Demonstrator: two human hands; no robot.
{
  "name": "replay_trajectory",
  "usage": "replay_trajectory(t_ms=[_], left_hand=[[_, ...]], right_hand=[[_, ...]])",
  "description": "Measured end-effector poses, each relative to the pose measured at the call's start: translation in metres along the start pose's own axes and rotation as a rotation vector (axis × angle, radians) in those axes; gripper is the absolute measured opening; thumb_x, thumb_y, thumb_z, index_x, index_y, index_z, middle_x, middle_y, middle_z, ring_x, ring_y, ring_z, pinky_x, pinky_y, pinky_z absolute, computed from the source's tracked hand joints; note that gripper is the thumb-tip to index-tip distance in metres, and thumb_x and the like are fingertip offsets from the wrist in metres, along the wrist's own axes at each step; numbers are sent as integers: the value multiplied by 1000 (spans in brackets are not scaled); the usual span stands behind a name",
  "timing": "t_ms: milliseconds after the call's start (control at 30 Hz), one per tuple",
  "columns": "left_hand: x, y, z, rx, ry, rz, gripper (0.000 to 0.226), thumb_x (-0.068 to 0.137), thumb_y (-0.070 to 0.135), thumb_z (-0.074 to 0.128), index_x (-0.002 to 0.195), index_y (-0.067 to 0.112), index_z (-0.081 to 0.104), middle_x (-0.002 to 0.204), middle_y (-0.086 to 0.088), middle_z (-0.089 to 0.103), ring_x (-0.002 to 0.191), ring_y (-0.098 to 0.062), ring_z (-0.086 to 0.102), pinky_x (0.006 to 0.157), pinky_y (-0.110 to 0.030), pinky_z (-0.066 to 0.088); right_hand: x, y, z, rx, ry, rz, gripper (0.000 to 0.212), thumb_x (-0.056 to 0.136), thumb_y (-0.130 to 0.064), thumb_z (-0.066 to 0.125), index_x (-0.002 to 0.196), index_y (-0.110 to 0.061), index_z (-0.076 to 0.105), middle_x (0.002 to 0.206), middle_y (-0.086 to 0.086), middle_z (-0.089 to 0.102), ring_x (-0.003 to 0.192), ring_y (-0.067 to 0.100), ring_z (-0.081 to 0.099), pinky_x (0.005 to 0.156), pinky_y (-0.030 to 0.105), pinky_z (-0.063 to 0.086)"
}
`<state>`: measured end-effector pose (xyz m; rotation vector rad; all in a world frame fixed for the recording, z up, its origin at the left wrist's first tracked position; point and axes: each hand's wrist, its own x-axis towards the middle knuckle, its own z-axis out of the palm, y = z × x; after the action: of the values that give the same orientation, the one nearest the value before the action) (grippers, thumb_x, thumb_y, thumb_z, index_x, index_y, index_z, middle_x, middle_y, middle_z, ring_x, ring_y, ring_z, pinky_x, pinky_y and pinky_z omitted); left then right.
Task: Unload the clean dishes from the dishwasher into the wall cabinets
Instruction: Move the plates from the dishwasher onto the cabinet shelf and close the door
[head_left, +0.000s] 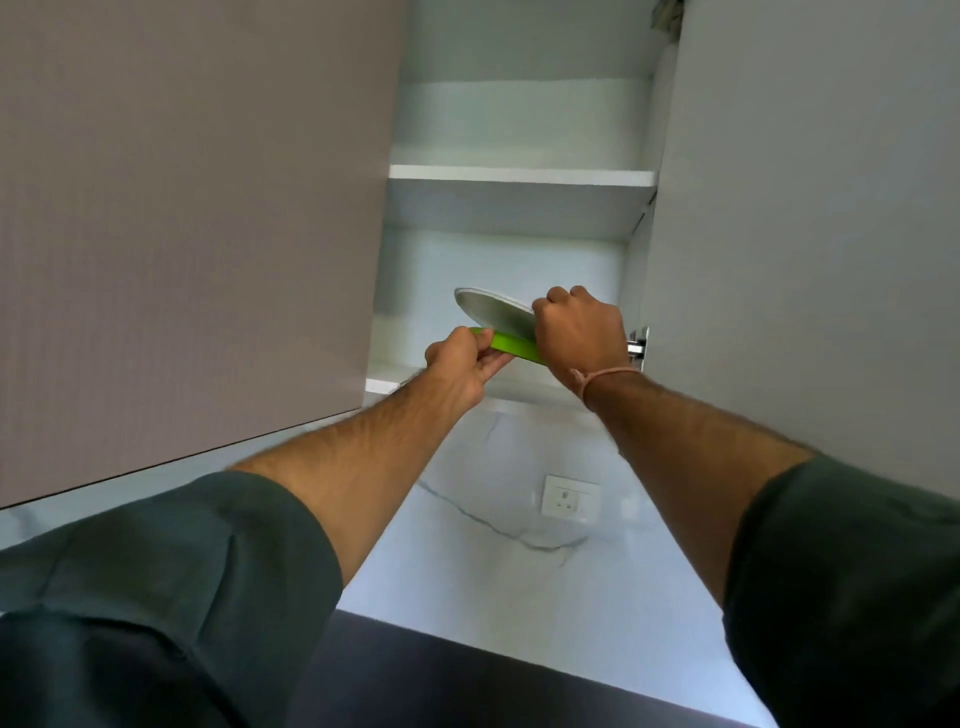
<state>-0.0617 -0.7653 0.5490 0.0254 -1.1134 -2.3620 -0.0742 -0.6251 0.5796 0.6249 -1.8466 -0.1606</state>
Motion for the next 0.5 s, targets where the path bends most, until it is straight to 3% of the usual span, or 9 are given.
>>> replay_trajectory(t_ms=[133,333,433,500], left_hand=[[30,-17,3,11,-29,-90,18,93,-7,56,110,-6,59,103,-21,67,86,-31,70,64,-40,62],[67,-39,11,140,-20,-175,21,92,-2,61,113,-5,58,103,-19,67,83,-28,70,64,-37,62],[84,-44,17,261,-31,-196,12,93,1,63,104,-3,60,98,-16,69,80,-23,71,61,-31,62],[92,-47,18,365,-108,-171,7,96,3,58,89,2,57,98,-11,67,82,-19,69,73,-30,62]], right_hand=[[13,12,18,-74,-44,18,24,93,-13,50,111,-9,65,103,11,63,95,32,60,60,35,36],[26,21,42,-140,-41,34,26,98,-18,43,111,-11,66,98,10,64,84,29,62,60,31,36],[33,23,57,-158,-54,15,27,98,-18,42,107,-11,66,96,10,64,82,30,62,61,30,36],[38,23,66,-168,-57,-2,26,98,-19,42,104,-11,66,95,10,64,81,30,62,60,30,37]])
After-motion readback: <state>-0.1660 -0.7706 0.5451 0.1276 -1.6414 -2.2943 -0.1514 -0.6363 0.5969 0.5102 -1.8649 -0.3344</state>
